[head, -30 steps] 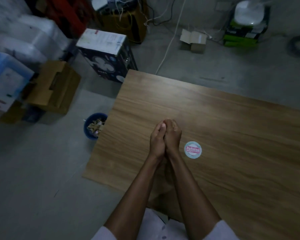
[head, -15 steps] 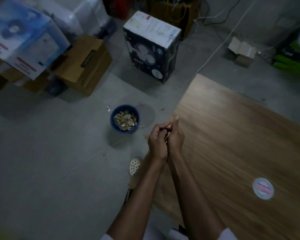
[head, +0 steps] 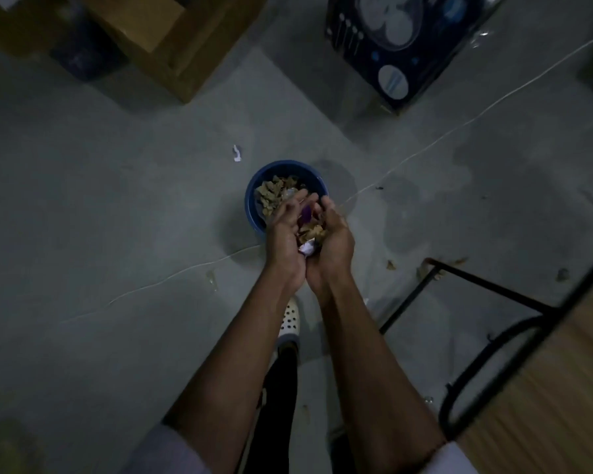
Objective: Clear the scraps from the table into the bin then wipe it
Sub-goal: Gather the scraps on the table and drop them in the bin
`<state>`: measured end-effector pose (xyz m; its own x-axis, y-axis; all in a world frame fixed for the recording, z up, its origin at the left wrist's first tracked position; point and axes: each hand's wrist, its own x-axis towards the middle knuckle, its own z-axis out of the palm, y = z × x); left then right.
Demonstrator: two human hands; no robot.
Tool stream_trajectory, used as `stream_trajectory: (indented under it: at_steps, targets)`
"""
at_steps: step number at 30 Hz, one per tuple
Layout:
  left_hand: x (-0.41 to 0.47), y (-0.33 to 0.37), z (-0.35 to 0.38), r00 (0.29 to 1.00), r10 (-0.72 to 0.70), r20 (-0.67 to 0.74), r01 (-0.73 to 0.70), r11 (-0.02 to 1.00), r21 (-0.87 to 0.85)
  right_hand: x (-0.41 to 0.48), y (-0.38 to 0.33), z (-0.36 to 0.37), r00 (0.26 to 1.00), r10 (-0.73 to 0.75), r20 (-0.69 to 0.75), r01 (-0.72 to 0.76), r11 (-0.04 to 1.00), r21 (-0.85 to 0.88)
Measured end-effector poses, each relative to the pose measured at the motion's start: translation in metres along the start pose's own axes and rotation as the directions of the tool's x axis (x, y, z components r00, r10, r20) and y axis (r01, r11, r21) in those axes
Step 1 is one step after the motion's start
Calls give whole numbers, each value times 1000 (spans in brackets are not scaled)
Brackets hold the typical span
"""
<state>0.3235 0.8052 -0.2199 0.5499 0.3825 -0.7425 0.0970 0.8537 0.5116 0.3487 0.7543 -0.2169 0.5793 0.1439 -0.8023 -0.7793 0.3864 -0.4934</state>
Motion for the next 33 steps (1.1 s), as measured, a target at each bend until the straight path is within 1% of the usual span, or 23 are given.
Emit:
stream_trajectory:
  at_steps: [3,5,7,9,10,12,14,16,18,21,24,26,28,30,33]
  targets:
    - [67,-12,-28,994,-101,-48,101,995,2,64,32,7,998,62,11,-63,996,56]
    - [106,-20,-40,976,-208,-61,206,978,-35,105,52,7,996,88,-21,-85,991,105]
    - [140,-27,-51,964,-261,-52,256,963,-87,141,67,2,993,117,-3,-115,983,143]
    - [165,-33,-62,968,-243,-65,231,962,-148,170,78,-8,989,142,36,-146,969,197]
    - [175,-36,-67,970,-230,-78,215,963,-163,180,80,-13,987,155,33,-158,967,200]
    - [184,-37,-73,974,-207,-93,190,968,-165,188,80,-23,984,176,-22,-169,970,175]
    - [180,-34,-72,978,-176,-113,163,980,-115,185,76,-27,980,182,-78,-168,973,160]
    - [165,-28,-64,978,-159,-134,157,987,-28,173,68,-28,978,180,-109,-165,978,131]
    - [144,-23,-53,974,-165,-155,180,979,91,155,57,-28,978,171,-122,-158,981,113]
    - [104,-13,-37,974,-201,-107,222,942,251,116,33,-25,988,122,-93,-117,991,63]
    - [57,-4,-14,976,-208,-68,217,884,414,60,3,-22,993,79,-92,-83,996,-42]
    - [19,-3,2,984,-178,-25,165,837,522,19,-18,-23,996,59,-62,-65,992,-107]
    - [-22,-4,23,990,-132,41,84,812,578,-26,-42,-27,999,5,-32,-10,986,-164]
    - [-68,-6,47,990,-84,113,-3,790,613,-73,-70,-40,996,-90,-1,88,972,-216]
    - [-138,-14,85,974,-53,219,-100,769,631,-148,-115,-74,972,-230,50,235,935,-265]
